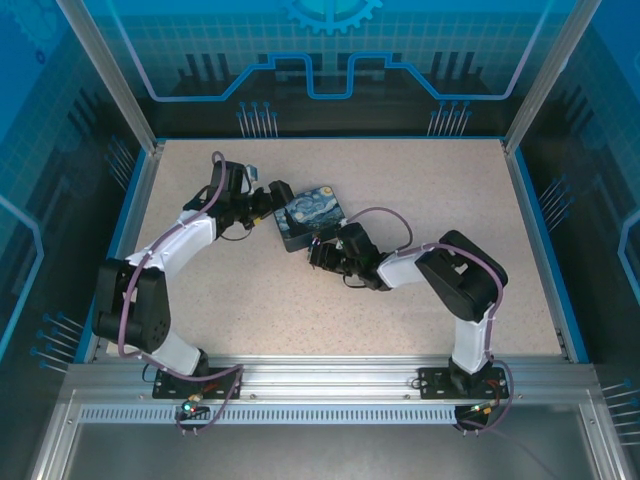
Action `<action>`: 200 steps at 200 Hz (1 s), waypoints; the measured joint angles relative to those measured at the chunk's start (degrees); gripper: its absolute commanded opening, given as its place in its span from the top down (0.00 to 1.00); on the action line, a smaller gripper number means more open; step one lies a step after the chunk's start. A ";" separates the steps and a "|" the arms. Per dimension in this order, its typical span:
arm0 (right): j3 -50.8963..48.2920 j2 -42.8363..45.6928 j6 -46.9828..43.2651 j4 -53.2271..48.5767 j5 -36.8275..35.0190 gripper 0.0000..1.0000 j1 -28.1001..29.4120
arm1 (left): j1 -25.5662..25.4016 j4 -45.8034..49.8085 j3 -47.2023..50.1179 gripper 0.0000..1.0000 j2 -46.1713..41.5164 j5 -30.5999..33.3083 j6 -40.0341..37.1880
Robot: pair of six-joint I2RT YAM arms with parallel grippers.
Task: Unlock a padlock with a key
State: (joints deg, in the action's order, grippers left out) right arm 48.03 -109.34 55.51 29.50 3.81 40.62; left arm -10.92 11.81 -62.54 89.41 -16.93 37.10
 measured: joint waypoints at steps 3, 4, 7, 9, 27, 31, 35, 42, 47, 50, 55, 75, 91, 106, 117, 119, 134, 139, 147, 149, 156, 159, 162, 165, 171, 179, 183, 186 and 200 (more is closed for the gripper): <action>0.13 -0.11 -0.02 0.02 0.00 0.65 0.02 | 0.00 -0.02 0.00 0.01 0.02 -0.02 0.00; 0.17 -0.13 -0.02 0.02 0.00 0.65 0.02 | 0.00 -0.02 0.00 0.01 0.02 -0.02 0.00; 0.33 -0.24 -0.02 0.02 -0.02 0.65 0.02 | 0.00 -0.02 0.00 0.01 0.09 -0.02 0.00; 0.44 -0.35 -0.02 0.02 0.00 0.65 0.02 | 0.00 -0.02 -0.02 0.01 0.13 -0.02 0.00; 1.11 -0.96 -0.02 0.15 -0.15 0.66 0.11 | 0.04 -0.02 -0.04 0.01 0.42 -0.07 0.00; 1.22 -1.09 -0.02 0.20 -0.20 0.66 0.17 | 0.07 -0.02 -0.04 0.01 0.46 -0.11 0.00; 1.29 -1.22 -0.04 0.35 -0.24 0.66 0.20 | 0.09 -0.02 -0.04 0.01 0.57 -0.22 0.00; 1.38 -1.38 -0.04 0.59 -0.28 0.67 0.22 | 0.17 0.00 -0.04 0.01 0.63 -0.35 -0.02; 1.44 -1.51 -0.04 0.66 -0.28 0.67 0.22 | 0.24 0.00 -0.04 0.01 0.66 -0.44 -0.02; 1.49 -1.60 -0.07 0.72 -0.24 0.68 0.22 | 0.28 -0.02 -0.04 0.01 0.68 -0.46 -0.02; 1.57 -1.68 -0.07 0.85 -0.26 0.68 0.22 | 0.33 0.00 -0.04 0.01 0.68 -0.46 -0.02; 3.02 -2.73 -0.22 0.66 -0.24 0.69 0.22 | 0.48 0.04 -0.22 0.01 0.81 -0.48 -0.02; 3.67 -3.30 -0.24 0.61 -0.22 0.70 0.24 | 0.59 0.02 -0.72 0.01 1.29 -0.50 -0.02; 4.13 -3.63 -0.24 0.55 -0.26 0.70 0.24 | 0.66 -0.04 -1.03 0.01 1.68 -0.52 -0.02; 4.50 -3.91 -0.26 0.50 -0.28 0.70 0.24 | 0.68 -0.02 -1.05 0.01 1.79 -0.68 -0.02; 4.55 -3.93 -0.26 0.48 -0.28 0.69 0.24 | 0.68 -0.02 -1.05 0.01 1.81 -0.70 -0.02; 5.03 -4.04 -0.28 -0.09 -0.50 0.69 0.28 | 0.70 -0.02 -1.05 0.01 1.84 -0.87 -0.02; 5.07 -4.04 -0.28 -0.22 -0.63 0.69 0.33 | 0.70 -0.02 -1.05 0.01 1.84 -0.87 -0.02; 5.11 -4.04 -0.24 -0.33 -0.85 0.69 0.37 | 0.70 -0.04 -1.05 0.01 1.84 -0.90 -0.02; 5.11 -4.04 -0.24 -0.35 -0.87 0.69 0.37 | 0.70 -0.04 -1.05 0.01 1.84 -0.90 -0.02; 5.14 -4.04 -0.20 -0.55 -1.25 0.69 0.48 | 0.70 -0.04 -1.05 0.01 1.84 -0.90 -0.02; 5.16 -4.02 -0.17 -0.61 -1.51 0.69 0.52 | 0.70 -0.04 -1.05 0.01 1.84 -0.90 -0.02; 5.16 -4.02 -0.17 -0.66 -1.73 0.69 0.61 | 0.70 -0.04 -1.05 0.01 1.86 -0.90 -0.02; 5.16 -3.96 -0.15 -0.72 -1.97 0.69 0.66 | 0.70 -0.04 -1.05 0.01 1.86 -0.90 -0.02; 5.16 -3.85 -0.15 -0.94 -2.56 0.69 0.85 | 0.70 -0.04 -1.05 0.01 1.86 -0.92 -0.02; 5.16 -3.80 -0.15 -1.05 -3.19 0.70 1.01 | 0.70 -0.04 -1.05 0.01 1.86 -0.92 -0.02; 5.16 -3.80 -0.13 -1.11 -3.48 0.69 1.11 | 0.70 -0.04 -1.05 0.01 1.86 -0.92 -0.02; 5.16 -3.76 -0.15 -1.18 -3.67 0.69 1.14 | 0.70 -0.04 -1.05 0.01 1.88 -0.92 -0.02; 5.22 -3.72 -0.17 -1.46 -4.35 0.69 1.36 | 0.70 -0.07 -1.07 0.01 2.08 -0.92 -0.02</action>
State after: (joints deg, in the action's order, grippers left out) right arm 53.25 -113.06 55.33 28.03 -0.54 41.98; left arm -10.22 11.75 -63.61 91.48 -17.85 37.08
